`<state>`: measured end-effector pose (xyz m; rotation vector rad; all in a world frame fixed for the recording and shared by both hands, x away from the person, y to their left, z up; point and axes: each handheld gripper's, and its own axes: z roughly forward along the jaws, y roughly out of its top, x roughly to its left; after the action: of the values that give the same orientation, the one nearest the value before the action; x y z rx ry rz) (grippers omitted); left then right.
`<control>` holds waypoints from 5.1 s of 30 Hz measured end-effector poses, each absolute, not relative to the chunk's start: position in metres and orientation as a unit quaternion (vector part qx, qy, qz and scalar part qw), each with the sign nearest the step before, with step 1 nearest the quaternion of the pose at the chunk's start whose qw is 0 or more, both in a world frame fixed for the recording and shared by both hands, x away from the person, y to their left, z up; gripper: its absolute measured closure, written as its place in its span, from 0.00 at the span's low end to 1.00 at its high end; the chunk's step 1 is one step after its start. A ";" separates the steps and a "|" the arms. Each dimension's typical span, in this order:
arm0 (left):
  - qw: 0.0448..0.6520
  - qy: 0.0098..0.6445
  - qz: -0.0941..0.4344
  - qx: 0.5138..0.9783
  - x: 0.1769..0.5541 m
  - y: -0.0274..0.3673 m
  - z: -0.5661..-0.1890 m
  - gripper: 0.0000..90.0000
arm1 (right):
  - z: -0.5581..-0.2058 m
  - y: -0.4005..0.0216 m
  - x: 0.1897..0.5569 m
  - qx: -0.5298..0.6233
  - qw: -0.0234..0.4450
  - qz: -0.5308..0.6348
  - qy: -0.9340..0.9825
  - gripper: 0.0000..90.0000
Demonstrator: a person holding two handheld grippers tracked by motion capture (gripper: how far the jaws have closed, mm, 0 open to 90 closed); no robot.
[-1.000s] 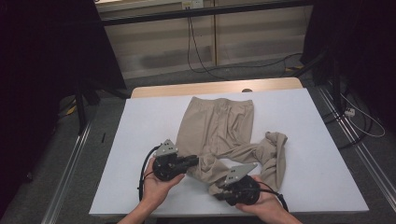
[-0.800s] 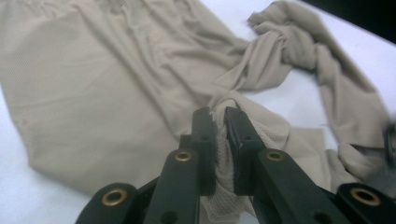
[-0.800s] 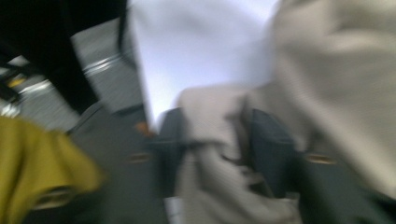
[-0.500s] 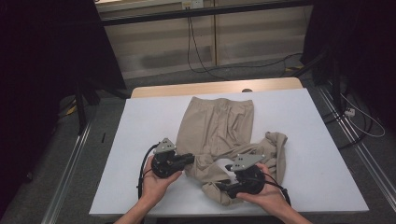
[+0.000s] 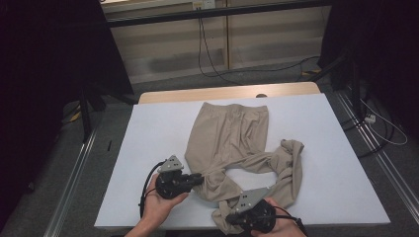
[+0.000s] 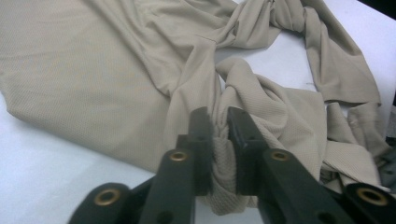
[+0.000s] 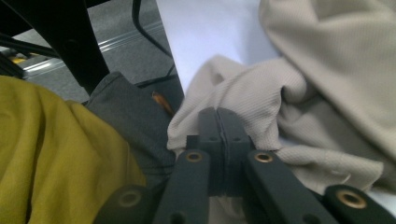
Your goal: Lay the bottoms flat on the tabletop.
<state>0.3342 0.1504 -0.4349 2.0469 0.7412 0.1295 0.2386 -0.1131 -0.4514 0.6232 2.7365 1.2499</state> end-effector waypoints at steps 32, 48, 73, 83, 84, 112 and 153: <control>0.466 0.336 0.070 0.816 0.344 0.164 -0.434 0.66 | -0.440 -0.130 0.257 0.264 0.064 0.416 0.868 0.56; 0.455 0.347 0.123 0.811 0.352 0.162 -0.439 0.16 | -0.457 -0.057 0.265 0.173 0.080 0.378 0.906 0.59; 0.446 0.342 0.121 0.818 0.351 0.157 -0.441 0.10 | -0.446 -0.161 0.284 0.351 0.128 0.382 0.845 0.72; 0.443 0.341 0.122 0.820 0.352 0.156 -0.441 0.11 | -0.430 -0.118 0.260 0.241 0.099 0.438 0.861 0.99; 0.442 0.340 0.122 0.821 0.352 0.156 -0.441 0.10 | -0.432 -0.112 0.260 0.232 0.092 0.437 0.864 1.00; 0.431 0.337 0.120 0.828 0.352 0.152 -0.444 0.11 | -0.441 -0.118 0.287 0.258 0.118 0.426 0.859 0.89; 0.432 0.308 0.123 0.839 0.355 0.115 -0.436 0.41 | -0.437 -0.185 0.375 0.441 0.208 0.437 0.756 0.97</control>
<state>0.3548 0.1151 -0.4356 2.0903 0.7688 0.3057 0.3751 -0.1846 -0.4367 1.2281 2.1033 1.2152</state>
